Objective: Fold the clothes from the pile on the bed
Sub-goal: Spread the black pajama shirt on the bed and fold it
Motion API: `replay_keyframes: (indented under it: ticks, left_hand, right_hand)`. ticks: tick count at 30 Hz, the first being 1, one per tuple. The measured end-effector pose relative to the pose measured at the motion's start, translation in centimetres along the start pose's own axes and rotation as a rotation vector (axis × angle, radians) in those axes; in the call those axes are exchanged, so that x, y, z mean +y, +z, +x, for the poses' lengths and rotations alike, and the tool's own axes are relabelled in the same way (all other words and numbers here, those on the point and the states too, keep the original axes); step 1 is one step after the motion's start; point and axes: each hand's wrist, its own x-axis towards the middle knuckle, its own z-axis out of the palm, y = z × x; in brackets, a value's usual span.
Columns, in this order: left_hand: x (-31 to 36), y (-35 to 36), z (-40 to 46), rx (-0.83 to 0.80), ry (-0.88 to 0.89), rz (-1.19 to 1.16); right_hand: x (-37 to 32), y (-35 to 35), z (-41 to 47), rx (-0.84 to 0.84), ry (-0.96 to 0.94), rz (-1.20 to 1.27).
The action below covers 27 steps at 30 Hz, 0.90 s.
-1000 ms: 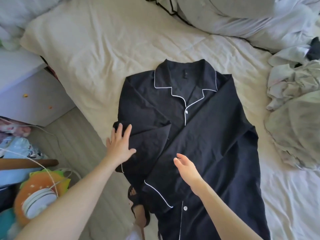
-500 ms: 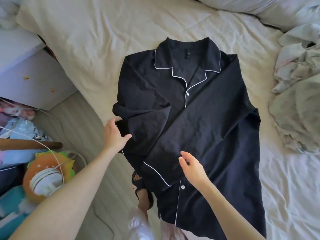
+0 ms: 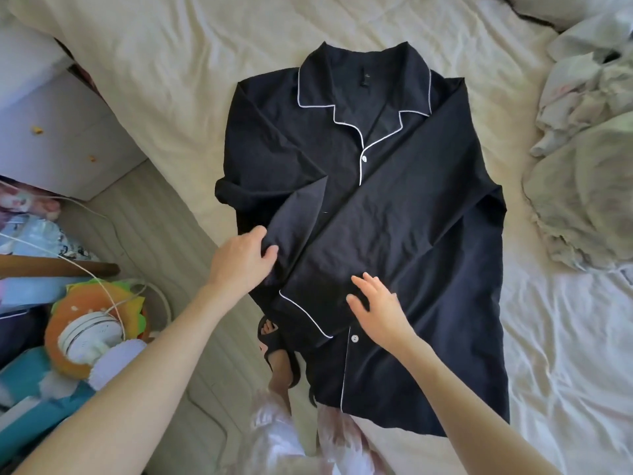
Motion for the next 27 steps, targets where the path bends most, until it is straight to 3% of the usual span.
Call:
replay_keyframes:
  ticks: [2, 4, 5, 7, 10, 13, 15, 18, 24, 27]
  left_hand:
    - [3.8, -0.4, -1.7, -0.017, 0.044, -0.175]
    - [8.2, 0.5, -2.9, -0.151, 0.187, -0.292]
    - [10.3, 1.4, -3.3, -0.271, 0.277, -0.319]
    - [13.2, 3.2, -4.1, -0.438, 0.402, -0.376]
    - [13.6, 5.6, -4.7, -0.348, 0.406, -0.509]
    - [10.8, 8.3, -5.6, -0.24, 0.23, -0.397]
    - [8.6, 9.9, -6.6, -0.347, 0.1, -0.26]
    - [7.1, 11.5, -8.8, -0.473, 0.118, -0.09]
    - [9.8, 12.4, -11.6, -0.367, 0.324, -0.003]
    - [11.7, 13.0, -11.8, -0.386, 0.38, 0.002]
  right_hand:
    - [-0.2, -1.5, -1.3, -0.008, 0.184, 0.64]
    - [0.7, -2.8, -2.9, -0.075, 0.359, 1.227]
    - [1.7, -3.2, -3.6, -0.061, 0.401, 1.423]
    - [4.0, -3.6, -4.7, 0.037, 0.45, 1.593]
    - [6.1, -3.6, -4.7, 0.072, 0.51, 1.495]
    - [6.0, -3.2, -3.6, 0.052, 0.594, 1.288]
    - [6.0, -2.5, -2.8, 0.093, 0.609, 1.051]
    - [6.3, -1.4, -2.1, 0.141, 0.577, 0.754]
    - [9.0, -3.6, -5.3, 0.353, 0.435, 1.138]
    - [11.1, -5.4, -6.2, 0.532, 0.461, 1.117]
